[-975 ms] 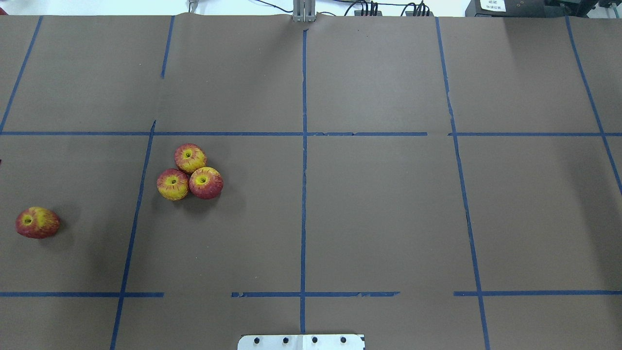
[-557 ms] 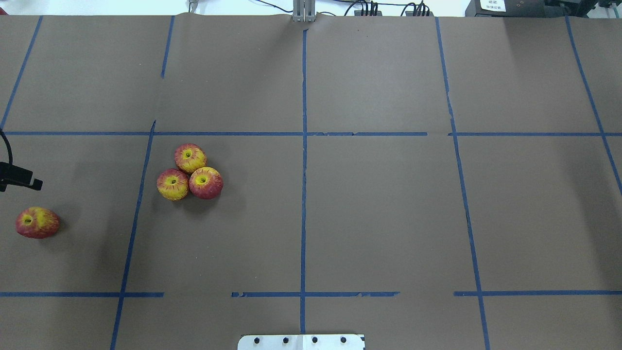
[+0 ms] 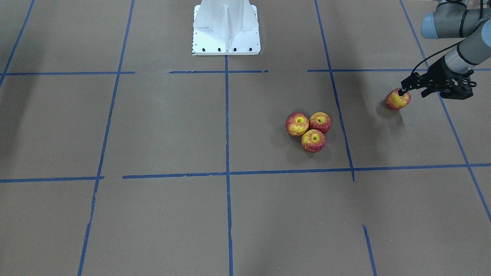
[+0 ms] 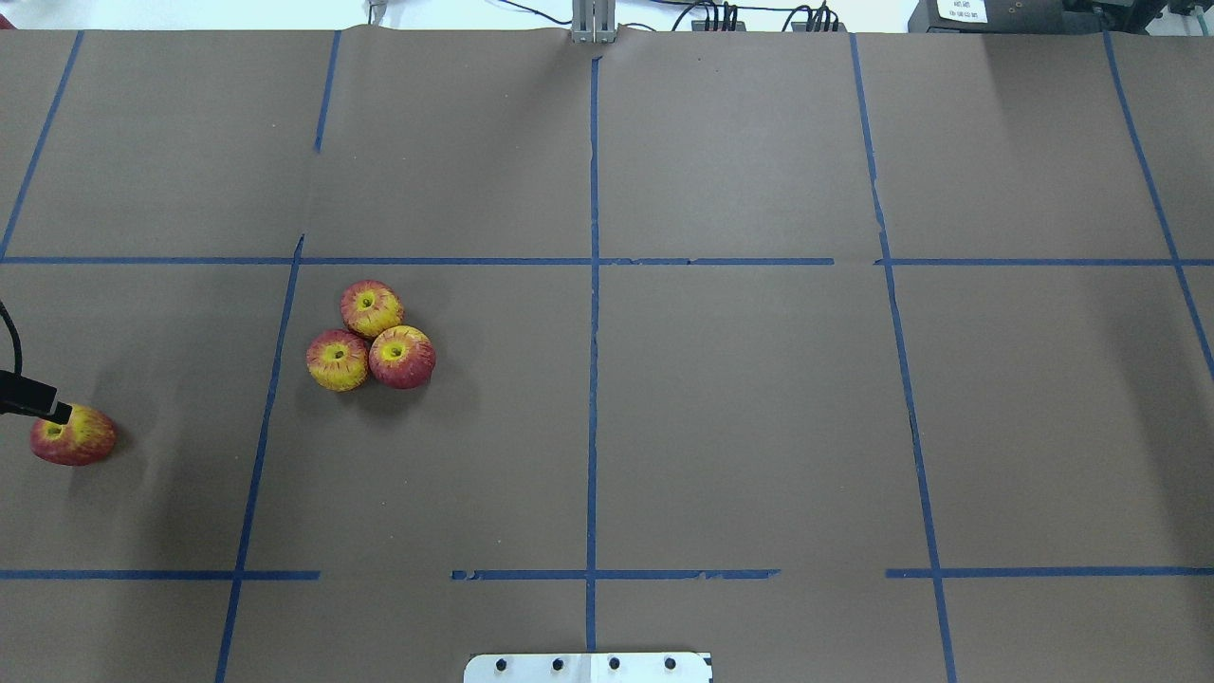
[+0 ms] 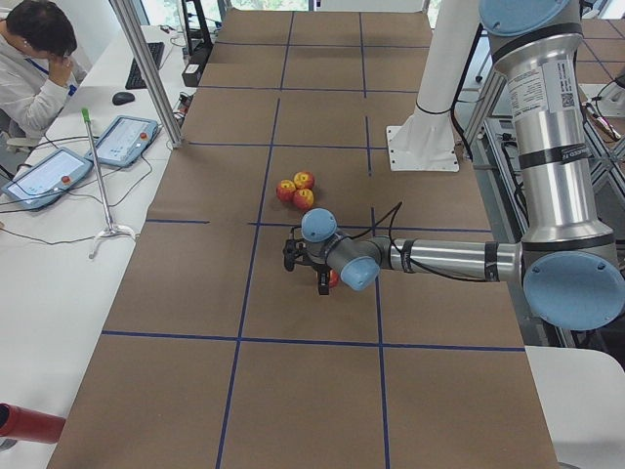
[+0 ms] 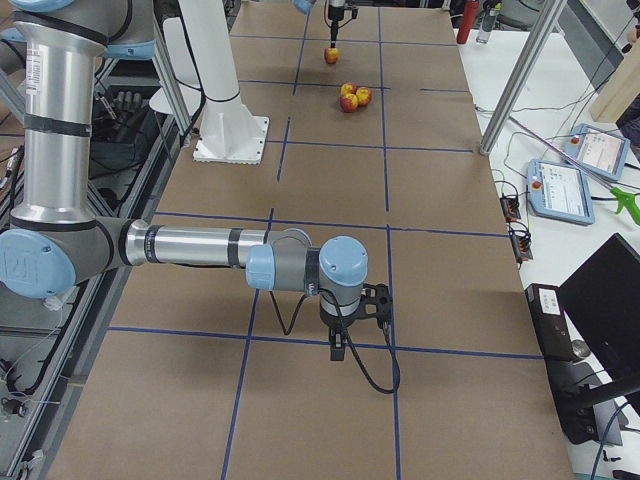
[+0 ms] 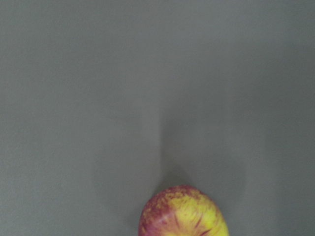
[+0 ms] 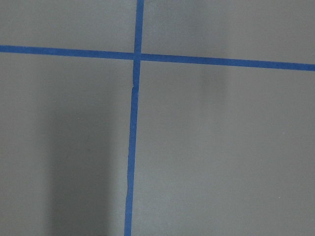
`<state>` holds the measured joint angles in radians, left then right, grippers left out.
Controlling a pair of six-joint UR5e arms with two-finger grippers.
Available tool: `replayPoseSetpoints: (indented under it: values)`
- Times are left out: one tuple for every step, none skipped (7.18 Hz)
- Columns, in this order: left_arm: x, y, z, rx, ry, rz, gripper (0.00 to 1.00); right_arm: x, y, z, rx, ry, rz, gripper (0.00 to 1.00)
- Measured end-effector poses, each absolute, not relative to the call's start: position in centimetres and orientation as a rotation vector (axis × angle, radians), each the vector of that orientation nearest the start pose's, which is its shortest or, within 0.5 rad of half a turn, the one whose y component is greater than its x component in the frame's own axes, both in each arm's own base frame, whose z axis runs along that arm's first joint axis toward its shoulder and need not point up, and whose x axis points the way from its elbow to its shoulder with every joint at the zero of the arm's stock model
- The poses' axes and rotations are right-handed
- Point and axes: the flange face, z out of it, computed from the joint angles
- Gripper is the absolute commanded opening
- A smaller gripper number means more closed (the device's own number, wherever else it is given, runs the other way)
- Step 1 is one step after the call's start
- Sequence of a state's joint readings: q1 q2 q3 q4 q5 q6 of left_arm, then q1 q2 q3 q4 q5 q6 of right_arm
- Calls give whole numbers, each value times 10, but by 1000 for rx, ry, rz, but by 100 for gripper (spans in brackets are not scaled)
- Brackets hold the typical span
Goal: Stack apples
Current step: 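Lower the left gripper onto the lone red-yellow apple and close it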
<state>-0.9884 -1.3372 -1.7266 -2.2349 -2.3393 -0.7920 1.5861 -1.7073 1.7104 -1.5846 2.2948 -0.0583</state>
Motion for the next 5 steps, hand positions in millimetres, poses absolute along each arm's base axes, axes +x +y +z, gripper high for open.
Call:
replayPoseSetpoints:
  values:
    - [180,-381,610,-47,928,42,100,74,-432,658,16,-724,-37,100]
    - [187,-379,608,-51,929,58,100,74,-432,658,16,-724,-37,100]
    - [197,-379,607,-57,930,76,100,74,-432,658,16,-724,-37,100]
    - [204,-378,611,-67,926,88,100,74,-432,658,16,-724,-37,100]
    - [211,-379,613,-74,922,97,100,74,-432,658,16,-724,-37,100]
